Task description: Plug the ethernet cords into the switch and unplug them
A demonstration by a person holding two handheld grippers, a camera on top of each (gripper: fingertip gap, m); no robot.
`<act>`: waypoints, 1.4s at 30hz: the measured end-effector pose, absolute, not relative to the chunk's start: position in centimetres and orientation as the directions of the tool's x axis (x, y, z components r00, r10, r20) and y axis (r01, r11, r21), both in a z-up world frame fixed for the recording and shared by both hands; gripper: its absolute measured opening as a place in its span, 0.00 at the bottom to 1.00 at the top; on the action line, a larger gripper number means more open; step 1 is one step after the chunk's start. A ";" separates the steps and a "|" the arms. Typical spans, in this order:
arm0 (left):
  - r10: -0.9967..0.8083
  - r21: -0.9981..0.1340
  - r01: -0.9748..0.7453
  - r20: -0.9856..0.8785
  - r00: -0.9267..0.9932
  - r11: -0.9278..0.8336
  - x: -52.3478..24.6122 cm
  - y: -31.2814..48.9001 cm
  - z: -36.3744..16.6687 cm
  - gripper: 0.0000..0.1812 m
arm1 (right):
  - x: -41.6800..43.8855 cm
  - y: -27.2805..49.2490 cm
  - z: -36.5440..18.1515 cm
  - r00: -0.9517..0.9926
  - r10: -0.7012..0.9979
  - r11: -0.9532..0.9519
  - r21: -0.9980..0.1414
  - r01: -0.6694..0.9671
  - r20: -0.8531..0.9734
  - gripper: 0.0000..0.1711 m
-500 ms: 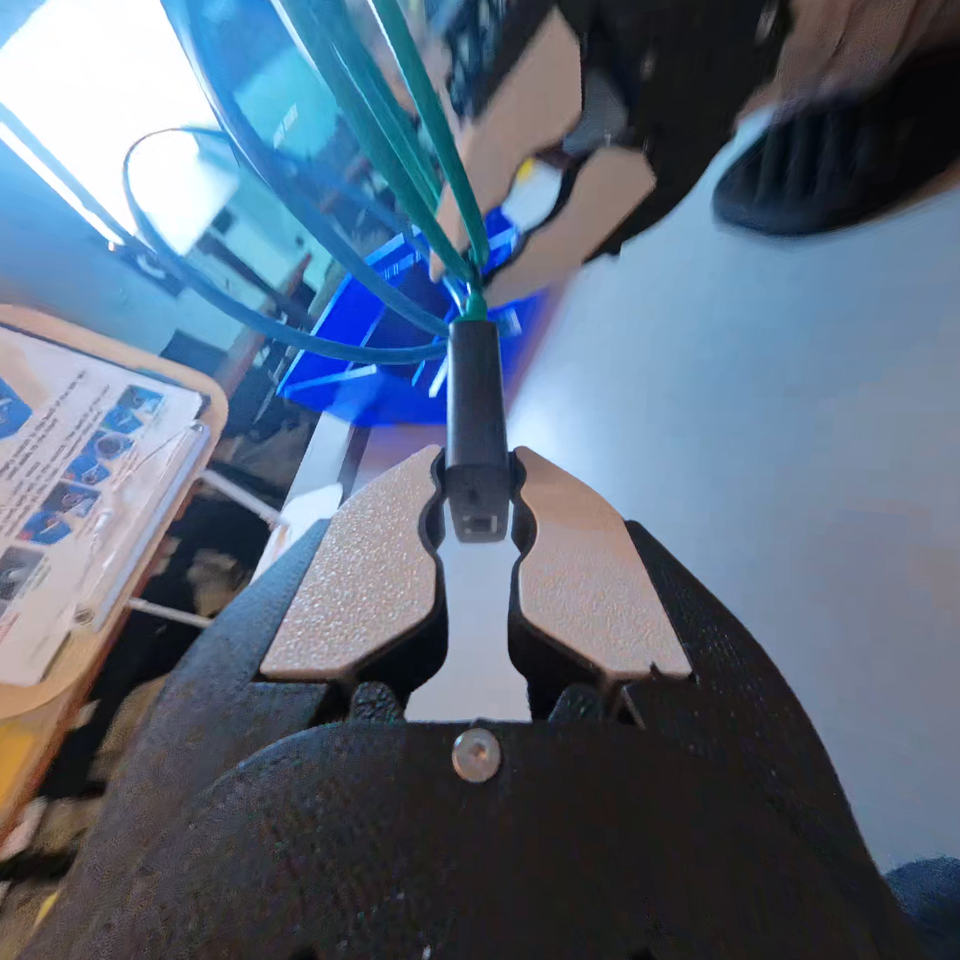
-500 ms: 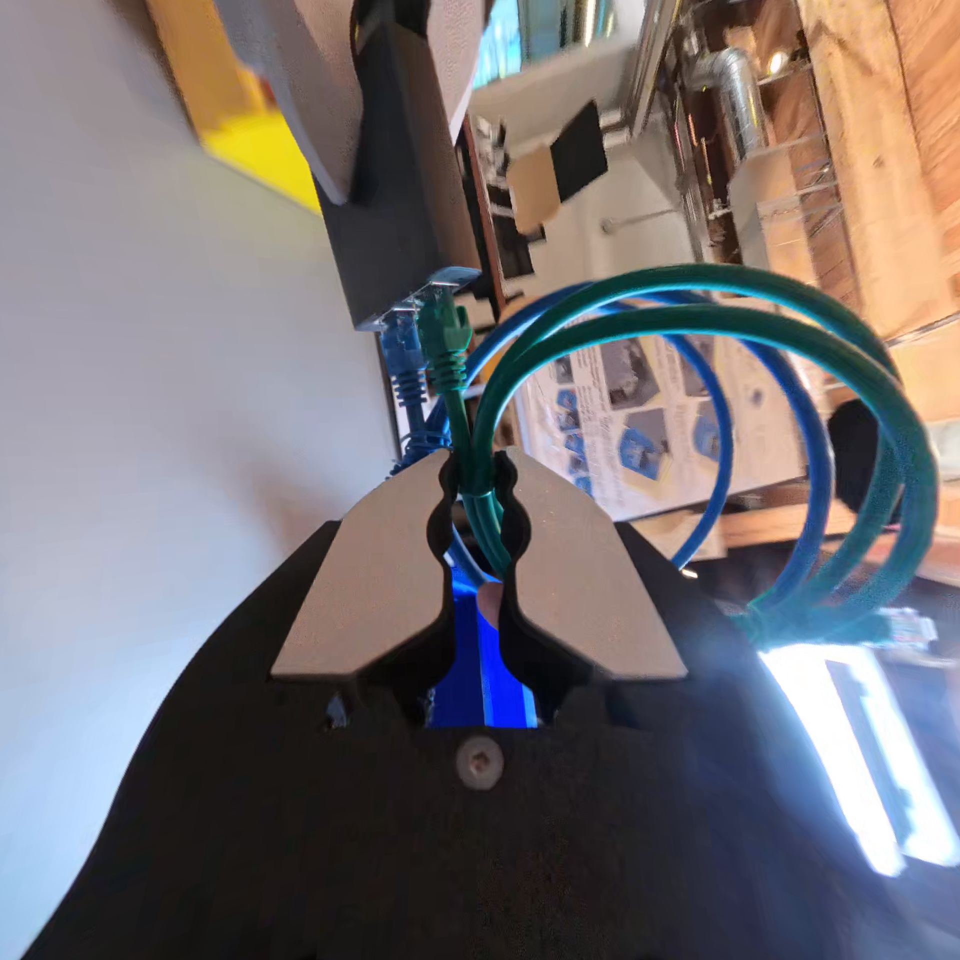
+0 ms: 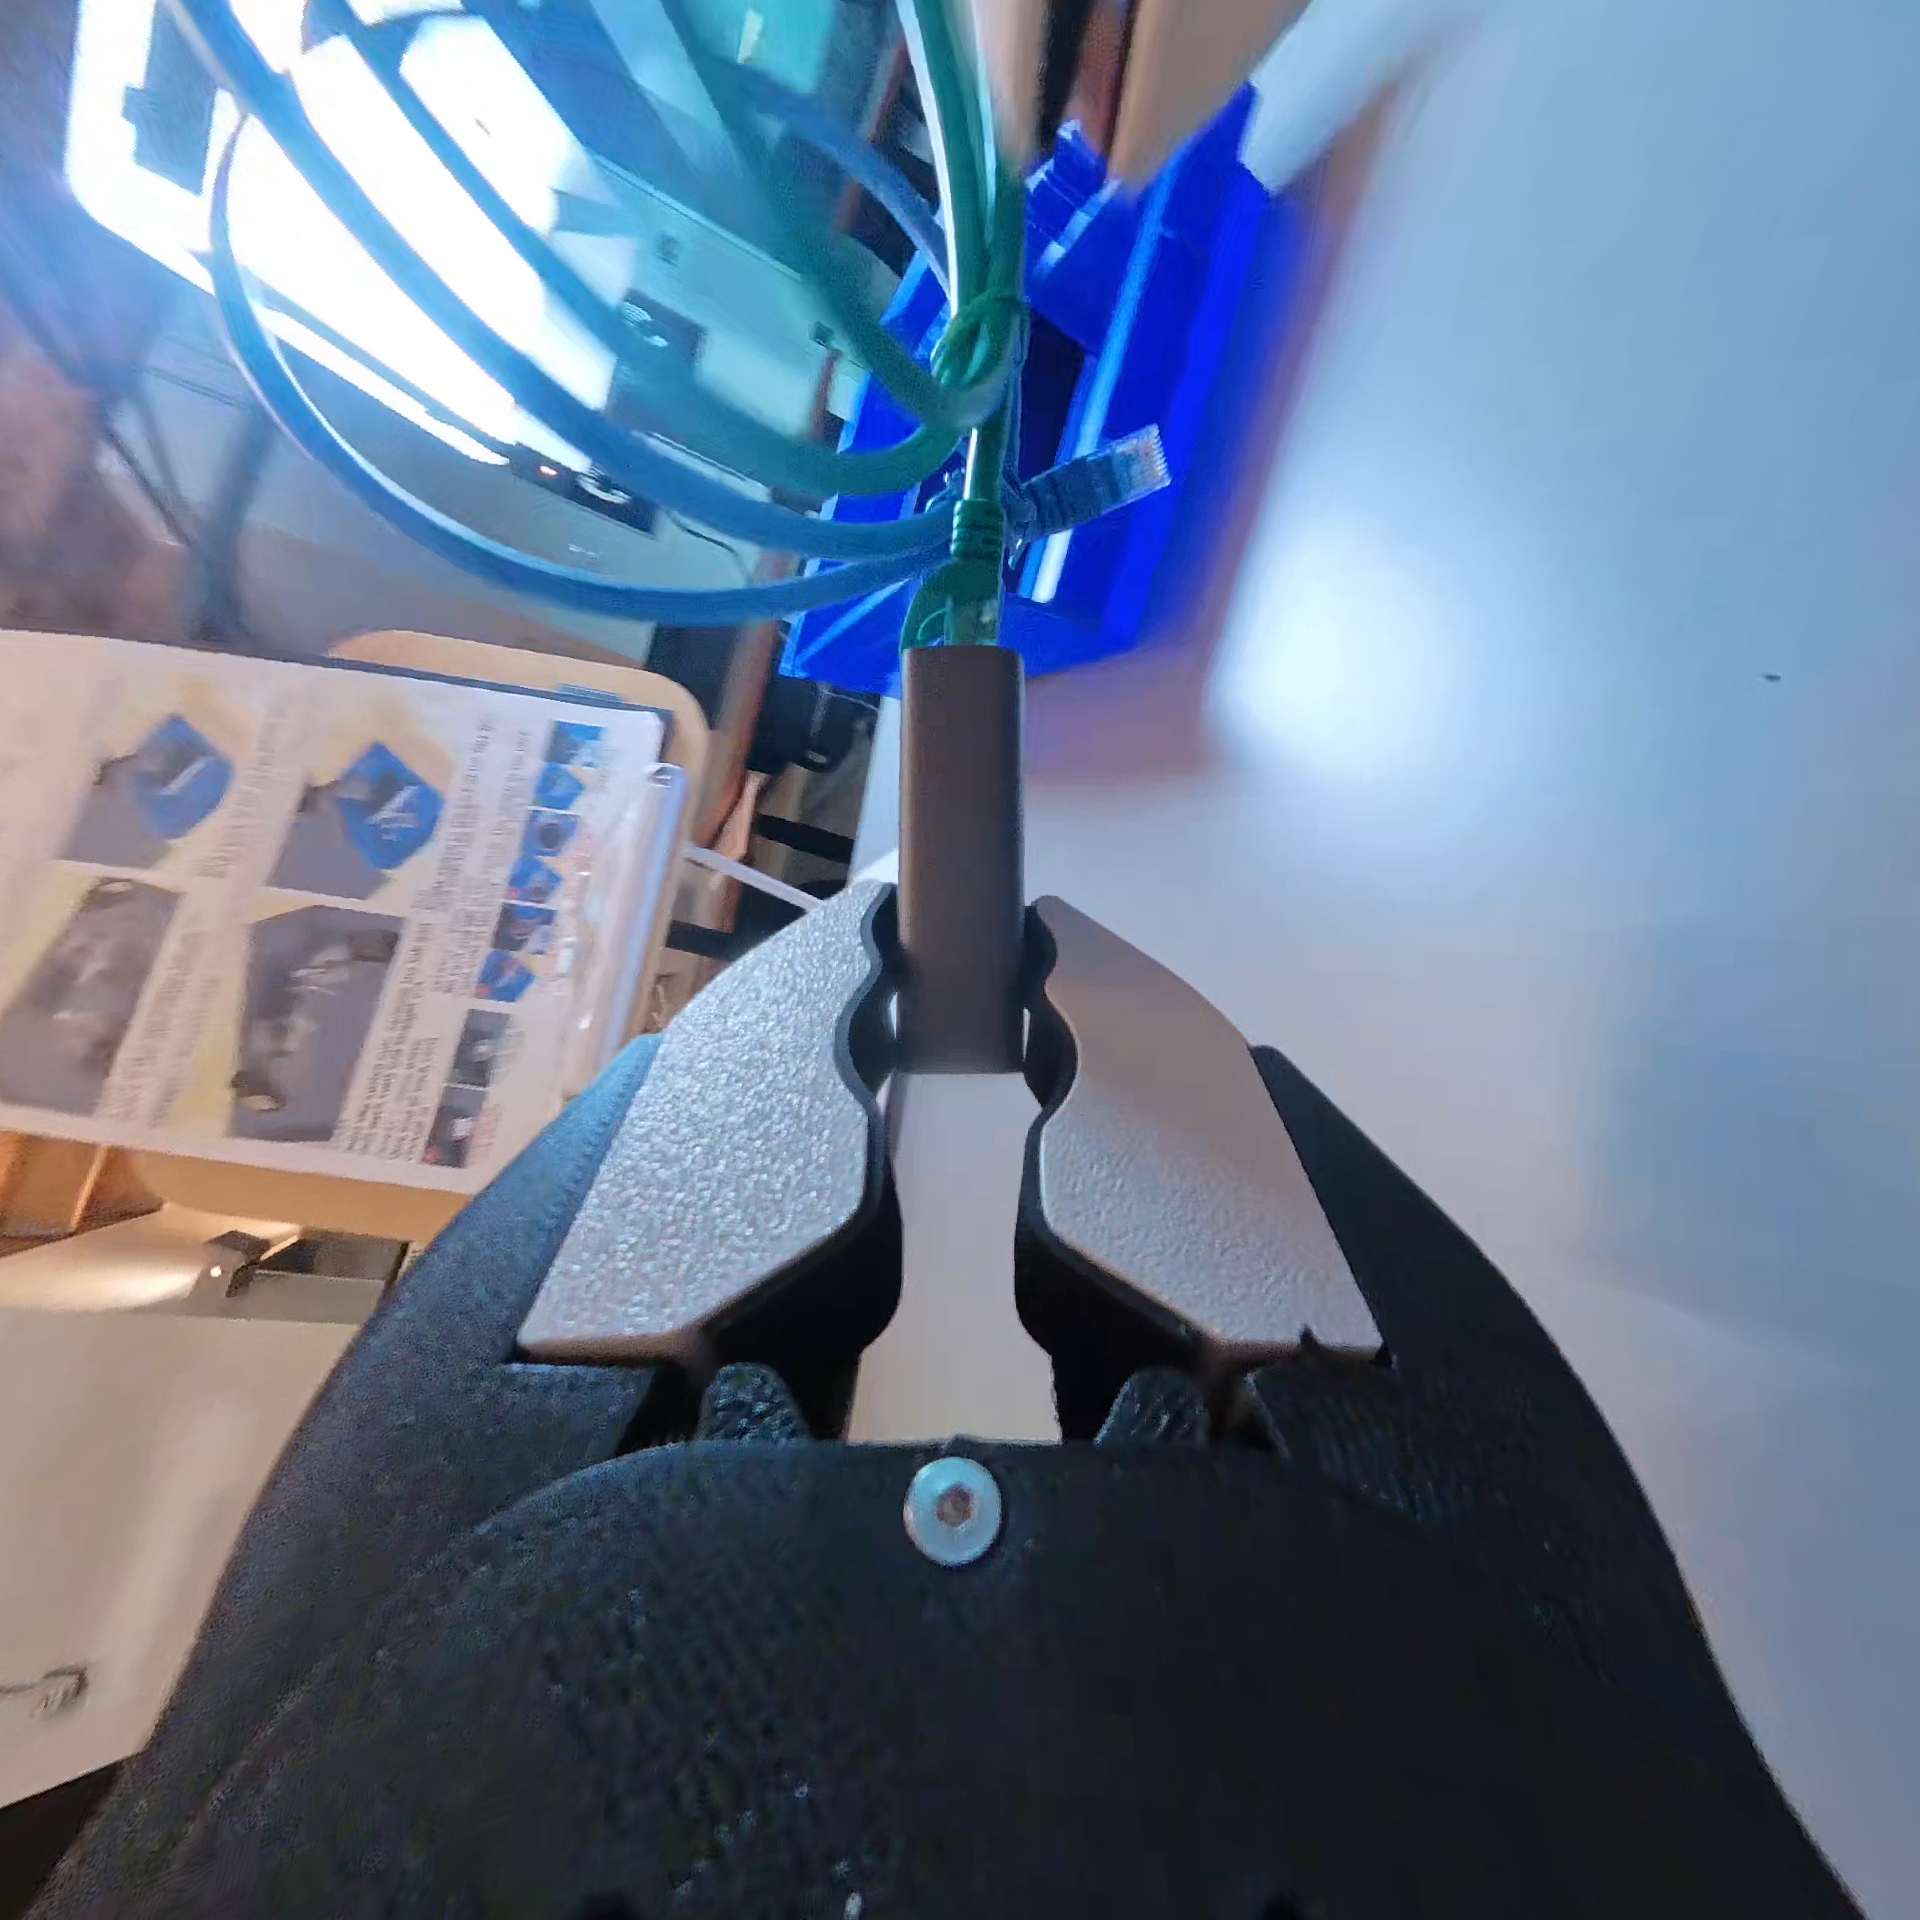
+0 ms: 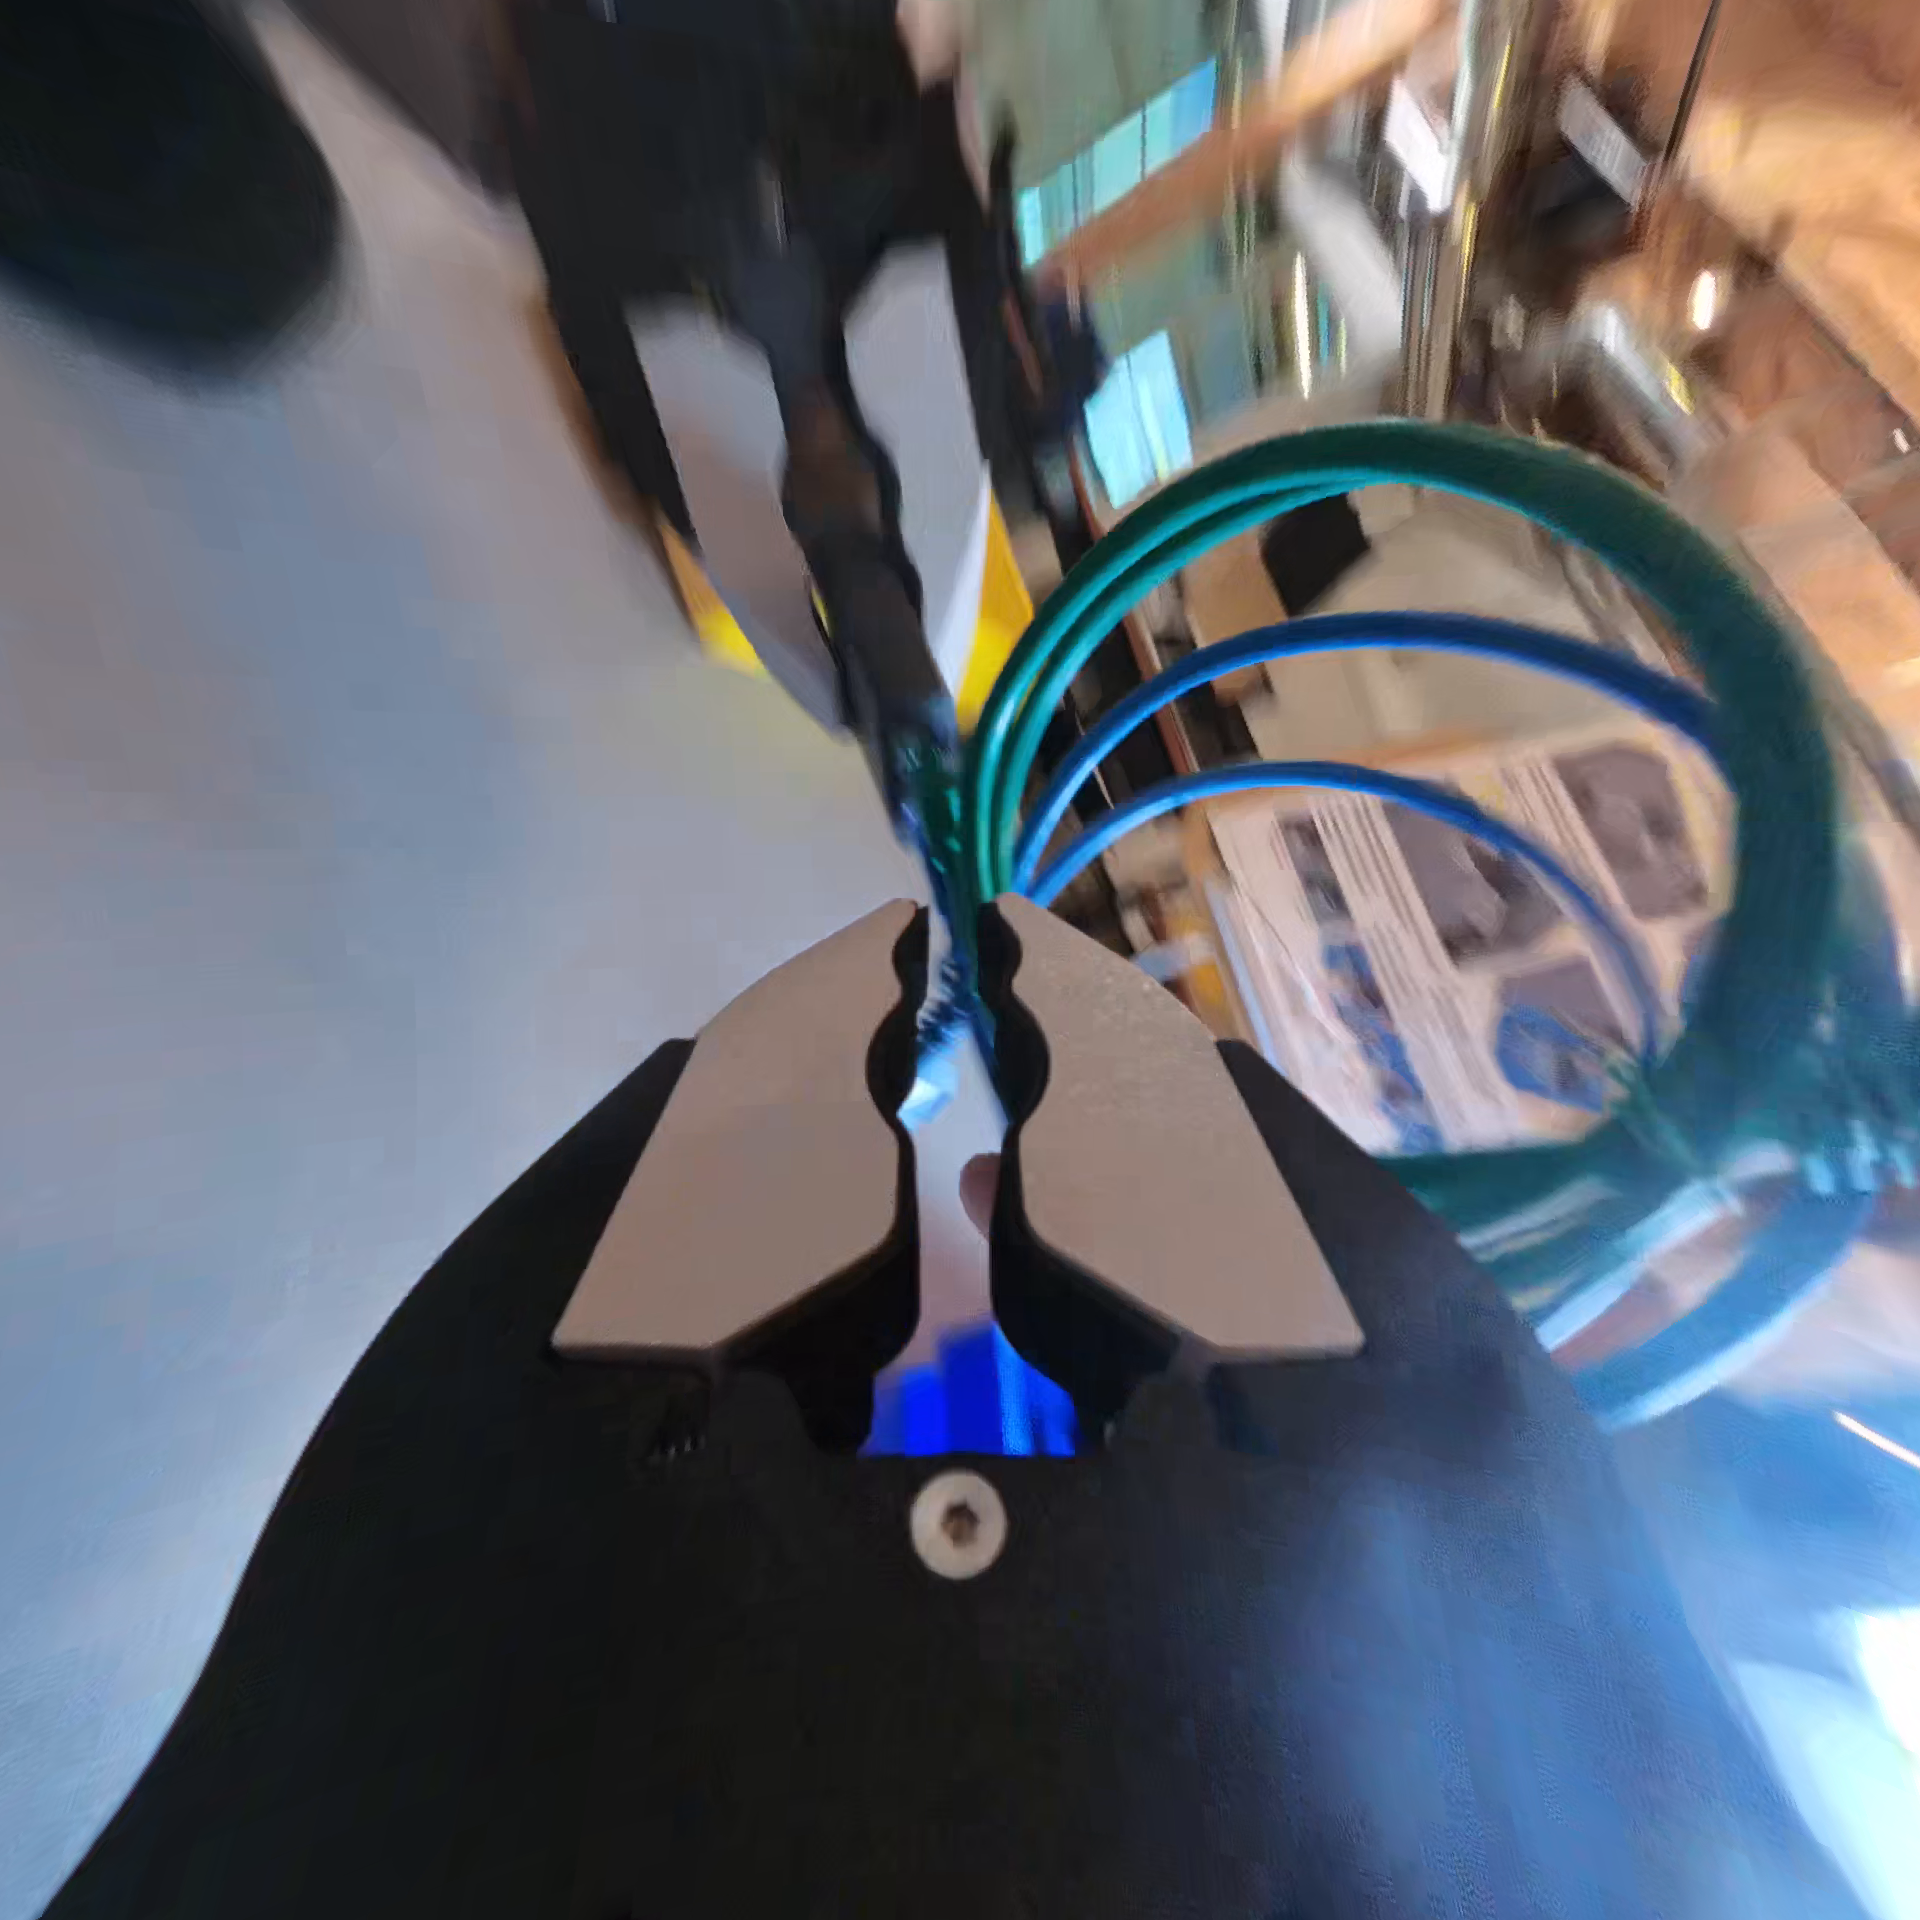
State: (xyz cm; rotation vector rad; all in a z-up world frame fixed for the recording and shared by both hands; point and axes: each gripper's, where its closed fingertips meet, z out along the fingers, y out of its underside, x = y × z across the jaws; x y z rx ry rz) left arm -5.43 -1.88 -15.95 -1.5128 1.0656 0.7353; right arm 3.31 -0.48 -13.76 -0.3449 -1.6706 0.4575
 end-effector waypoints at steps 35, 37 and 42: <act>-0.458 -0.119 -0.991 -0.879 0.131 -0.055 -0.9 -3.3 -19.7 0.12 | 2.2 -3.5 -19.3 -0.475 0.458 0.845 -0.533 -0.028 0.751 0.36; -0.460 -0.157 -0.986 -0.872 0.165 -0.057 -0.9 -3.3 -19.6 0.12 | 1.9 -3.4 -19.7 -0.446 0.427 0.872 -0.488 -0.027 0.787 0.30; -0.486 -0.293 -0.956 -0.837 0.254 0.006 1.2 -3.6 -19.1 0.12 | 1.3 -2.9 -20.7 -0.427 0.395 0.904 -0.427 0.023 0.813 0.24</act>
